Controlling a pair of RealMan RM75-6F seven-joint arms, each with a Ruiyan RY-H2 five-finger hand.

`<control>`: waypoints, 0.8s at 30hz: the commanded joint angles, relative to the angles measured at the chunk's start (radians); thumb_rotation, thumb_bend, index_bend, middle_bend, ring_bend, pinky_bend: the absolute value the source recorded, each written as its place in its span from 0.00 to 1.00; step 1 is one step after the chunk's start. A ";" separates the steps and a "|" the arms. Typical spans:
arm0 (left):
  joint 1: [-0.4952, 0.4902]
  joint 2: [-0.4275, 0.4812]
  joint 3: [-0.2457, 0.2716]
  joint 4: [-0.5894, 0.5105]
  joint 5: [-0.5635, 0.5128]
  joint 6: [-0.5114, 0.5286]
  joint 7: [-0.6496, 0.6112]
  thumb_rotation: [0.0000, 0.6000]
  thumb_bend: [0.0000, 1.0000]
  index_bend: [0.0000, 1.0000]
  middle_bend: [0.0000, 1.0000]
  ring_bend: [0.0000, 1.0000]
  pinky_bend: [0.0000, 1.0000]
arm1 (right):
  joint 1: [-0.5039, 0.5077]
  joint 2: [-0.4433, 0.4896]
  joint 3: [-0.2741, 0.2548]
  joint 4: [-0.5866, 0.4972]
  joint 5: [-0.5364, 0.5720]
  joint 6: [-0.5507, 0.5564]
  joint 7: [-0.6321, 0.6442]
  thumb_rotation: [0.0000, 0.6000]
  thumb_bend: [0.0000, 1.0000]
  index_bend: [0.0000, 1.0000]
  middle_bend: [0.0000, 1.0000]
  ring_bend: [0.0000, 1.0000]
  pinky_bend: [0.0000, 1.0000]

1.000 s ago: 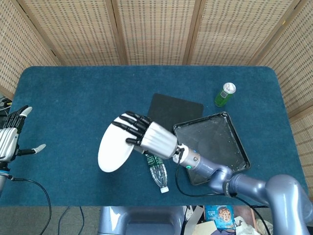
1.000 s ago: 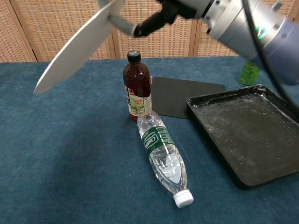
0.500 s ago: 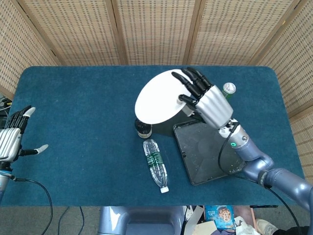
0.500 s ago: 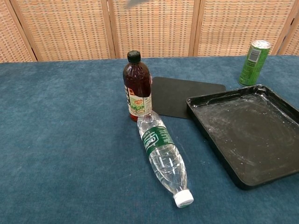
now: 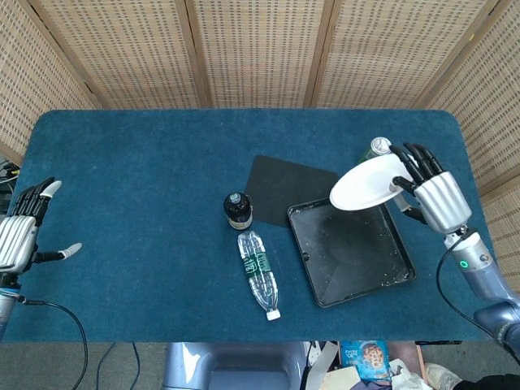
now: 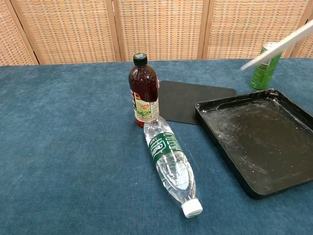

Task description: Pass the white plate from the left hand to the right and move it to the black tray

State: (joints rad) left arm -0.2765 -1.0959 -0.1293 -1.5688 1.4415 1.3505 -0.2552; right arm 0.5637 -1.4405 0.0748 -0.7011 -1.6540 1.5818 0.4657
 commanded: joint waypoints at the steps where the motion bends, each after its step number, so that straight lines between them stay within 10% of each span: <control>1: 0.000 -0.003 0.002 -0.004 0.005 0.003 0.009 1.00 0.00 0.00 0.00 0.00 0.00 | -0.064 -0.031 -0.067 0.050 -0.029 0.024 0.001 1.00 0.48 0.65 0.07 0.00 0.11; 17: -0.002 -0.004 0.006 -0.016 0.009 0.004 0.023 1.00 0.00 0.00 0.00 0.00 0.00 | -0.097 -0.076 -0.124 -0.044 -0.087 0.023 -0.113 1.00 0.46 0.65 0.07 0.00 0.09; 19: -0.002 -0.003 0.006 -0.015 0.007 0.003 0.020 1.00 0.00 0.00 0.00 0.00 0.00 | -0.098 -0.058 -0.140 -0.066 -0.089 -0.019 -0.139 1.00 0.27 0.49 0.05 0.00 0.05; 21: -0.001 -0.001 0.006 -0.016 0.006 0.003 0.019 1.00 0.00 0.00 0.00 0.00 0.00 | -0.100 -0.020 -0.150 -0.115 -0.069 -0.100 -0.242 1.00 0.02 0.14 0.01 0.00 0.00; 24: 0.001 0.001 0.006 -0.016 0.004 0.003 0.016 1.00 0.00 0.00 0.00 0.00 0.00 | -0.115 0.041 -0.148 -0.231 -0.042 -0.144 -0.366 1.00 0.00 0.00 0.00 0.00 0.00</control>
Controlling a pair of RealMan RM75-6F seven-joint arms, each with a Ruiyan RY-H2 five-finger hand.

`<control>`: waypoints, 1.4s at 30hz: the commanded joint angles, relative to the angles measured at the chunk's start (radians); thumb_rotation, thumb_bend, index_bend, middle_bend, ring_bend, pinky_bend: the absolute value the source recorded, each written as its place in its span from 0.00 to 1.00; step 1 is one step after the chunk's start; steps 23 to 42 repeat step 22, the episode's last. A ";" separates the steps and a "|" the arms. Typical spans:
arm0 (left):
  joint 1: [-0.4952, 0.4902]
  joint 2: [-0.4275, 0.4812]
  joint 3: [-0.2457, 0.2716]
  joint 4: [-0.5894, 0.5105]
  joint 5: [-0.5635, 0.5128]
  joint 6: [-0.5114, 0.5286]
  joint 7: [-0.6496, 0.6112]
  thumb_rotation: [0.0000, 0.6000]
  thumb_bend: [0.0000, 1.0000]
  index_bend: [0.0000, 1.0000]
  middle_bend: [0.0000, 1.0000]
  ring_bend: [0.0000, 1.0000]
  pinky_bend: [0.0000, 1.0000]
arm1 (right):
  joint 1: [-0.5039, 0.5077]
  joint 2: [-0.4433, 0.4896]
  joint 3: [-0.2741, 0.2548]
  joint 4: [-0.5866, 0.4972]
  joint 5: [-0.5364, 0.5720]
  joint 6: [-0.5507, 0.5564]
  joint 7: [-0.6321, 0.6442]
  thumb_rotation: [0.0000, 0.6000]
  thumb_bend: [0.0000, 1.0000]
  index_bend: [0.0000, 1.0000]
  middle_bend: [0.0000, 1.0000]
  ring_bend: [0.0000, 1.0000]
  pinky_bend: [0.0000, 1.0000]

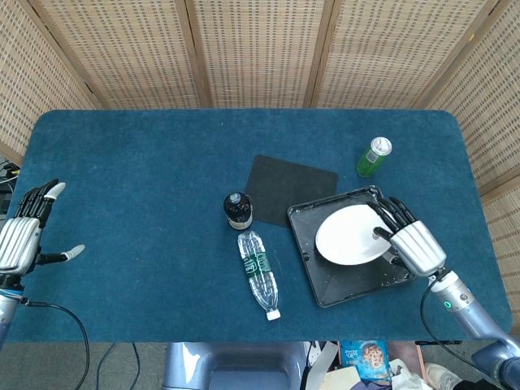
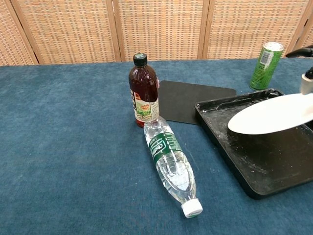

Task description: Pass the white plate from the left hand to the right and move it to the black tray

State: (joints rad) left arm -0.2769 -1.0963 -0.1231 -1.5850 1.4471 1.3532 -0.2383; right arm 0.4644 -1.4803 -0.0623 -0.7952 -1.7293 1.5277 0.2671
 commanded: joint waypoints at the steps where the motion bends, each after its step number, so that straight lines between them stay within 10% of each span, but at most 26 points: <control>1: 0.002 0.002 0.000 0.000 -0.002 0.001 -0.003 1.00 0.00 0.00 0.00 0.00 0.00 | -0.023 0.105 -0.013 -0.181 0.039 -0.097 -0.194 1.00 0.00 0.00 0.00 0.00 0.00; 12: 0.041 0.020 0.022 -0.005 0.017 0.044 -0.026 1.00 0.00 0.00 0.00 0.00 0.00 | -0.195 0.321 0.009 -0.638 0.204 -0.035 -0.408 1.00 0.00 0.00 0.00 0.00 0.00; 21: 0.104 0.025 0.053 0.002 0.059 0.136 -0.018 1.00 0.00 0.00 0.00 0.00 0.00 | -0.287 0.322 0.052 -0.844 0.309 0.032 -0.521 1.00 0.00 0.00 0.00 0.00 0.00; 42: 0.112 0.021 0.056 0.002 0.058 0.144 -0.011 1.00 0.00 0.00 0.00 0.00 0.00 | -0.296 0.315 0.059 -0.857 0.315 0.047 -0.536 1.00 0.00 0.00 0.00 0.00 0.00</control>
